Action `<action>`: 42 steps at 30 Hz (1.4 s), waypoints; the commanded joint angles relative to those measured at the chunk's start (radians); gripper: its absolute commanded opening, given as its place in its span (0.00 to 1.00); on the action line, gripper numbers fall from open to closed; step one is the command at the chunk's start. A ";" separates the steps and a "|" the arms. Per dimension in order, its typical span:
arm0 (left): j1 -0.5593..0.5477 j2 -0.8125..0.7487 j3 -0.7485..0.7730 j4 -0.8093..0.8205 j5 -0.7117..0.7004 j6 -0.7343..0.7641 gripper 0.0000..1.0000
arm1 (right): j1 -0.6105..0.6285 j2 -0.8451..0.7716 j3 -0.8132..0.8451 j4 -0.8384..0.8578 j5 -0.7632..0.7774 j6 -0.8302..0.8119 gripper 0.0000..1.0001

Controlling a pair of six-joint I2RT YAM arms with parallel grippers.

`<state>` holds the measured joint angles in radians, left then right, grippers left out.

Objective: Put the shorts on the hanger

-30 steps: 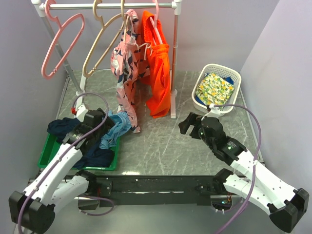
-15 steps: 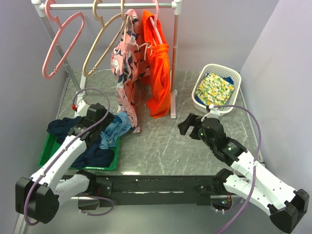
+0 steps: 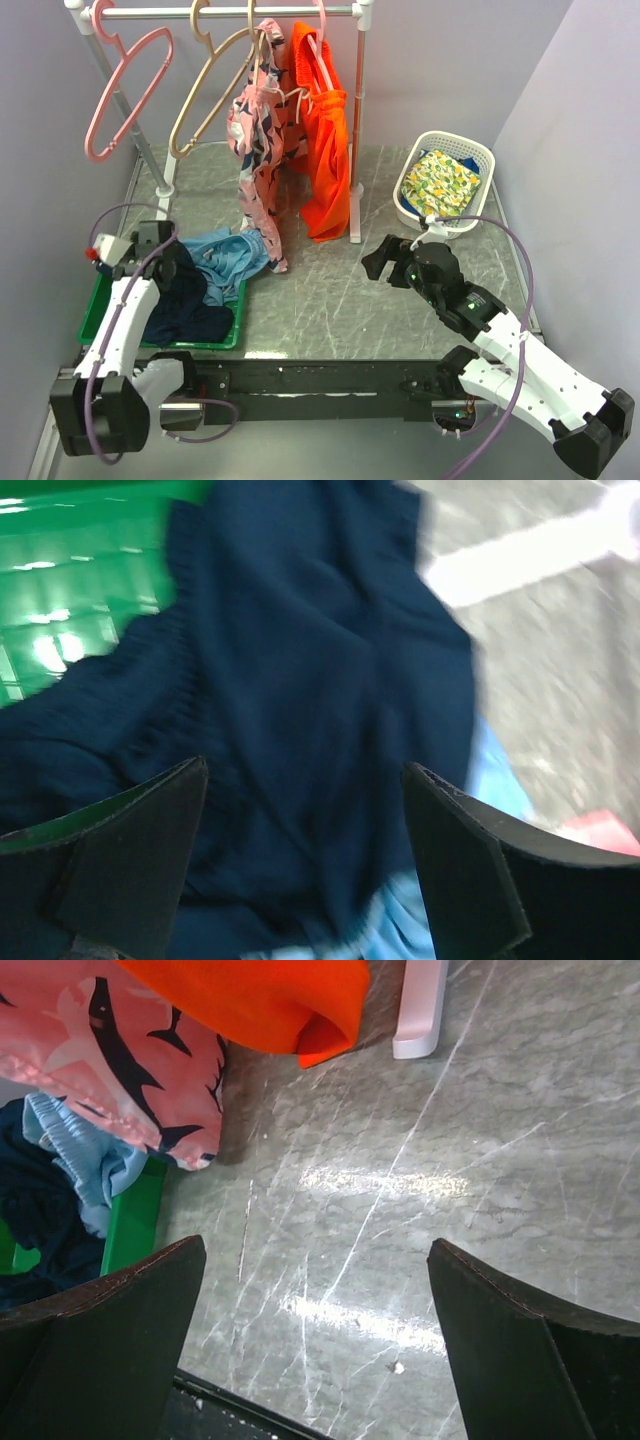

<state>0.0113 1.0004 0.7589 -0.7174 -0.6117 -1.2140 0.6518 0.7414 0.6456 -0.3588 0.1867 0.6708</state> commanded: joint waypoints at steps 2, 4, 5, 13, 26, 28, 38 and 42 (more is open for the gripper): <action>0.121 0.006 -0.065 0.078 0.085 0.024 0.86 | -0.004 -0.019 -0.018 0.044 -0.053 -0.019 1.00; 0.153 0.004 -0.093 0.151 0.148 0.034 0.84 | -0.004 -0.019 -0.017 0.044 -0.065 -0.017 1.00; 0.164 0.001 -0.122 0.165 0.159 0.021 0.82 | -0.004 -0.019 -0.015 0.038 -0.072 -0.017 1.00; 0.226 -0.084 -0.139 0.144 0.159 0.074 0.01 | -0.004 -0.059 -0.006 0.014 -0.075 -0.039 1.00; 0.225 -0.353 0.190 -0.096 0.067 0.272 0.01 | -0.004 -0.025 0.029 -0.008 -0.081 -0.053 1.00; 0.225 -0.362 0.268 -0.123 0.067 0.297 0.01 | -0.004 -0.019 0.034 -0.005 -0.082 -0.051 1.00; 0.227 -0.326 0.657 -0.134 0.192 0.435 0.01 | -0.003 0.021 0.071 0.012 -0.102 -0.059 1.00; 0.225 -0.277 0.807 -0.091 0.448 0.507 0.01 | -0.004 0.026 0.075 0.020 -0.110 -0.060 1.00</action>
<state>0.2325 0.6914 1.4330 -0.9245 -0.4263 -0.8089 0.6518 0.7628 0.6708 -0.3695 0.0868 0.6296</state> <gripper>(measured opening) 0.036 0.997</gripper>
